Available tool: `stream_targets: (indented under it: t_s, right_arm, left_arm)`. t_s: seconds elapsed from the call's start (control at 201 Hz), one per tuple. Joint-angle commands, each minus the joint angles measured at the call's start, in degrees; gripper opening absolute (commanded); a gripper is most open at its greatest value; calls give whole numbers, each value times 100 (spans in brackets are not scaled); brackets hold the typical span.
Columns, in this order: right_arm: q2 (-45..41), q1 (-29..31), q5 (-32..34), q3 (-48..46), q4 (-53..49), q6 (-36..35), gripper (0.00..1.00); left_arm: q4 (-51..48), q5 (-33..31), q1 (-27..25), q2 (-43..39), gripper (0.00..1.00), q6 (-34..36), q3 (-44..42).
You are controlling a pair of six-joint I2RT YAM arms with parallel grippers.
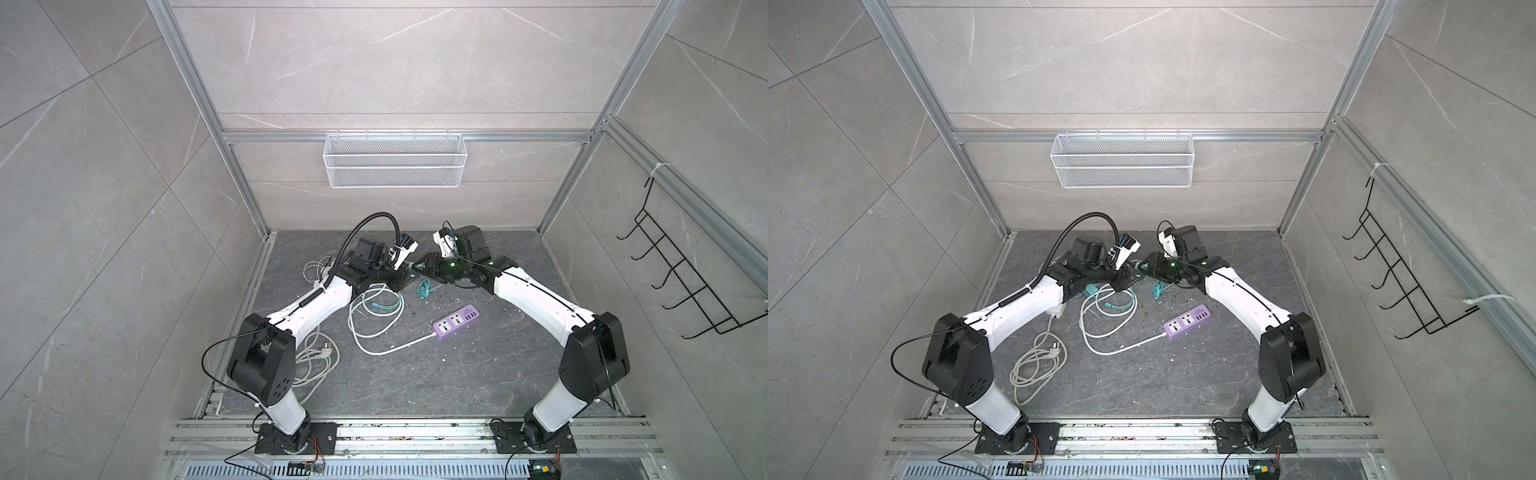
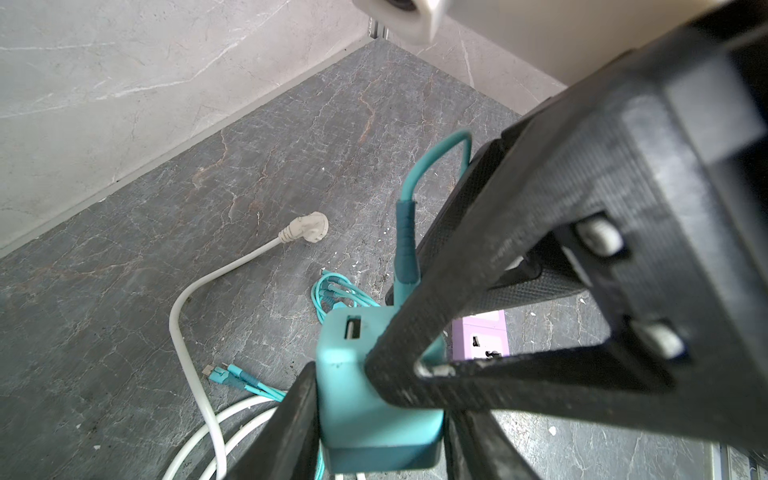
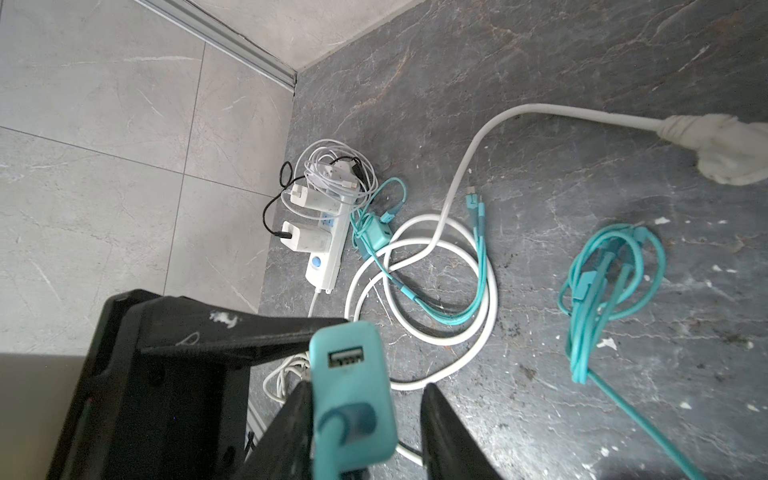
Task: Insert the plug
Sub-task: 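Bring the right gripper to the teal charger held by the left gripper and grasp it, then open the left gripper and carry the teal charger away with the right gripper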
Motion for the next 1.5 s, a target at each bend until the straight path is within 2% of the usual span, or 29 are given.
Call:
stream_targets:
  t_s: [0.0,0.244,0.537,0.662,0.732,0.871,0.926,1.05,1.234,1.398,1.498]
  right_arm:
    - [120,70,-194,151,11,21,44]
    - [319,118,-498,148,161,92,41]
    - [210,155,-445,-4,-37,-61,13]
    - [67,152,-80,-112,-263,-175,6]
    - [-21,141,251,-140,-435,-215,4]
    - [-215,25,831,-256,-617,-201,3]
    - [-282,-54,1019,-326,-647,-173,2]
    - [-380,-347,1215,-426,-846,-216,2]
    - [-724,-1486,1161,-730,-1158,-425,2]
    - [-791,-1749,2070,-705,-1664,-537,2]
    - [-908,-1737,2387,-1057,-1520,-316,2]
  left_arm:
    - [320,322,-34,-184,15,122,80]
    - [329,345,-67,-131,15,178,96]
    - [325,172,-73,-31,15,228,149]
    - [386,97,-77,-21,34,105,169]
    - [459,87,-77,-89,53,40,102]
    - [584,79,-74,-341,71,-14,-137]
    - [597,99,-76,-449,74,-14,-225]
    - [629,37,-76,-645,78,-37,-414]
    - [575,-5,-73,-781,79,-138,-712]
    - [626,-83,-90,-756,79,-374,-971]
    - [806,-194,-93,-633,75,-563,-1185]
